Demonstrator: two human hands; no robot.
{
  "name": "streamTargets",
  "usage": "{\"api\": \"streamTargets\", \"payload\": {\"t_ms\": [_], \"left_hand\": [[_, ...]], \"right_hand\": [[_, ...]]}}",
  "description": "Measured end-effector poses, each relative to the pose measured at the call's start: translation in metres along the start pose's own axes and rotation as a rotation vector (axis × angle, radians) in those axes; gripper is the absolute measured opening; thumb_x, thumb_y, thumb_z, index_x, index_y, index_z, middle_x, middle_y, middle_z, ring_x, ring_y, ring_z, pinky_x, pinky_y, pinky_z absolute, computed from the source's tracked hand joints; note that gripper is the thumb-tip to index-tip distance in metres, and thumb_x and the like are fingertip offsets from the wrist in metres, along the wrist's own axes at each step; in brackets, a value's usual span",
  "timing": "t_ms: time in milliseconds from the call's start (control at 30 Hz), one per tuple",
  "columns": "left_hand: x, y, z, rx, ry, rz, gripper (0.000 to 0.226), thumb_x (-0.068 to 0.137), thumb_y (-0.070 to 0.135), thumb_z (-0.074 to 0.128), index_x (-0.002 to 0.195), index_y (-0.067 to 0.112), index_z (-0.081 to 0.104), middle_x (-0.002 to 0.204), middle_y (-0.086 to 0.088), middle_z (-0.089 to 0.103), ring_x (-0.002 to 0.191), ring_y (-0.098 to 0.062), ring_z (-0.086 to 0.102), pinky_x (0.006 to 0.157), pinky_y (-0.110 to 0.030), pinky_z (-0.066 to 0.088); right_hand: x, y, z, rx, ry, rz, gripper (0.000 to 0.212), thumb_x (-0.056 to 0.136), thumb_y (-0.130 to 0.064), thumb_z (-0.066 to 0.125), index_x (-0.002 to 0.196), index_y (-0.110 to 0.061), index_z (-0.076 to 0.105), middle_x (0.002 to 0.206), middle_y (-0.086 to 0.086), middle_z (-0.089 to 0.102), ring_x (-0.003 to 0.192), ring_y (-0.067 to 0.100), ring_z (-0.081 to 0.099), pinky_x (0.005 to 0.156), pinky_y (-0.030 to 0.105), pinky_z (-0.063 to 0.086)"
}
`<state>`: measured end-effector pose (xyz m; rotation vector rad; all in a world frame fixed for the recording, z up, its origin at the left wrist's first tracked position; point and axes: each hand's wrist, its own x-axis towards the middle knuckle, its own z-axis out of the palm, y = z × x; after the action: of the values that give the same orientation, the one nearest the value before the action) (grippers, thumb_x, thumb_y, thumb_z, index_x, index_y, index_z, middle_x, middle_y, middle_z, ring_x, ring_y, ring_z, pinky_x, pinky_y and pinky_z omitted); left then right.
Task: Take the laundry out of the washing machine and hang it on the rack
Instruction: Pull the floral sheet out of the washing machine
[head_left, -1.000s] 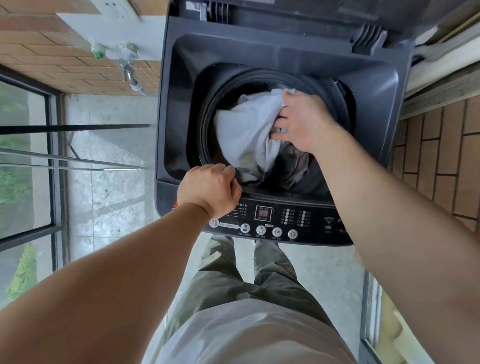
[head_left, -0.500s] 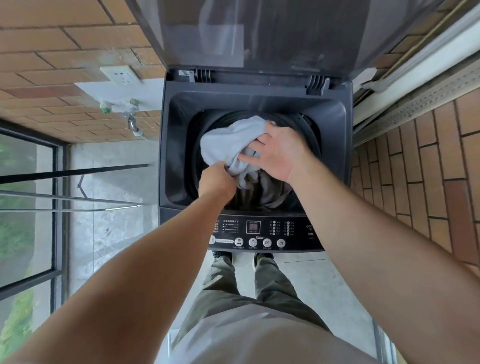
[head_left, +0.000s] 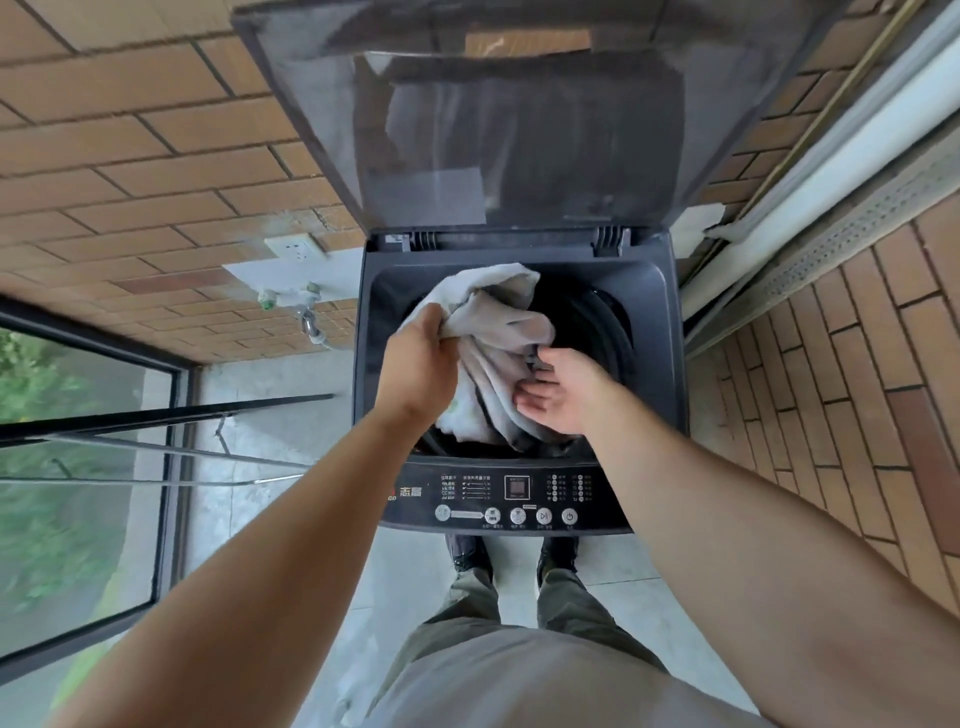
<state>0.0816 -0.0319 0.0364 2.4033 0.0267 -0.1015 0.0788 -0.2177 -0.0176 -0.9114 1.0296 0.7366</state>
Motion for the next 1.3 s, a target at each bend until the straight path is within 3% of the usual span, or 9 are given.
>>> {"api": "streamTargets", "payload": {"t_ms": [300,400,500,567,700,833,967,1167,1300], "left_hand": [[-0.02,-0.001,-0.039,0.074,-0.075,0.159,0.029,0.092,0.012,0.063,0.073,0.006,0.042,0.061,0.006,0.042,0.055,-0.017,0.037,0.048,-0.031,0.028],[-0.025,0.0,-0.045,0.13,-0.056,0.152,0.049,0.088,0.036,0.072,0.061,0.014,0.036,0.052,0.006,0.036,0.047,-0.013,0.032,0.044,-0.027,0.025],[-0.026,0.004,-0.054,0.221,-0.077,0.102,0.048,0.079,0.052,0.075,0.061,0.019,0.045,0.059,0.007,0.05,0.051,-0.009,0.047,0.046,-0.027,0.037],[-0.025,0.005,-0.061,0.266,-0.213,-0.028,0.038,0.075,0.049,0.08,0.085,0.019,0.06,0.087,0.004,0.062,0.075,-0.013,0.06,0.063,-0.029,0.051],[-0.018,0.012,-0.07,0.153,-0.21,-0.278,0.058,0.077,0.007,0.064,0.132,0.018,0.048,0.124,-0.007,0.053,0.099,-0.023,0.057,0.069,-0.027,0.049],[-0.004,0.051,-0.077,-0.148,0.024,-0.212,0.026,0.086,0.017,0.053,0.111,0.024,0.054,0.104,-0.003,0.066,0.077,-0.016,0.062,0.065,-0.032,0.051],[0.0,0.07,-0.077,-0.296,-0.169,-0.347,0.035,0.095,0.053,0.051,0.093,0.019,0.061,0.095,-0.01,0.069,0.085,-0.026,0.064,0.081,-0.034,0.05],[-0.014,0.06,-0.058,-0.21,-0.371,-0.321,0.065,0.097,0.065,0.035,0.088,0.01,0.07,0.095,-0.01,0.073,0.097,-0.03,0.067,0.084,-0.032,0.048],[-0.026,0.032,-0.059,-0.11,-0.625,-0.227,0.036,0.095,0.055,0.049,0.114,0.028,0.064,0.101,0.011,0.065,0.101,-0.019,0.059,0.085,-0.03,0.043]], "right_hand": [[-0.019,-0.021,0.012,0.047,-0.072,-0.203,0.018,0.102,-0.021,0.054,0.105,-0.011,0.068,0.091,0.005,0.073,0.088,0.02,0.067,0.092,0.033,0.051],[-0.033,-0.029,0.02,0.12,-0.11,-0.253,0.024,0.105,-0.019,0.047,0.095,-0.007,0.065,0.081,0.007,0.068,0.073,0.022,0.07,0.07,0.034,0.055],[-0.054,-0.037,0.028,0.26,-0.211,-0.321,0.031,0.108,-0.019,0.037,0.116,-0.005,0.063,0.111,0.012,0.068,0.109,0.028,0.067,0.085,0.043,0.055],[-0.07,-0.043,0.032,0.293,-0.277,-0.376,0.034,0.109,-0.018,0.033,0.121,-0.007,0.063,0.115,0.01,0.071,0.114,0.028,0.066,0.088,0.045,0.054],[-0.102,-0.049,0.036,0.249,-0.294,-0.425,0.029,0.102,-0.013,0.043,0.098,-0.002,0.069,0.096,0.014,0.072,0.088,0.025,0.072,0.077,0.036,0.057],[-0.133,-0.05,0.045,0.035,-0.275,-0.502,0.04,0.098,-0.022,0.056,0.06,-0.012,0.063,0.068,0.008,0.057,0.059,0.02,0.06,0.066,0.031,0.05],[-0.164,-0.057,0.049,-0.076,-0.32,-0.473,0.037,0.094,-0.045,0.065,0.089,-0.009,0.067,0.079,0.015,0.065,0.081,0.03,0.065,0.091,0.043,0.051],[-0.166,-0.064,0.033,-0.138,-0.217,-0.595,0.03,0.088,-0.01,0.073,0.115,-0.008,0.06,0.107,0.014,0.063,0.111,0.033,0.061,0.101,0.04,0.044],[-0.161,-0.067,0.024,-0.089,-0.147,-0.594,0.046,0.085,-0.012,0.076,0.127,-0.01,0.059,0.132,0.013,0.062,0.126,0.032,0.057,0.115,0.047,0.038]]}}
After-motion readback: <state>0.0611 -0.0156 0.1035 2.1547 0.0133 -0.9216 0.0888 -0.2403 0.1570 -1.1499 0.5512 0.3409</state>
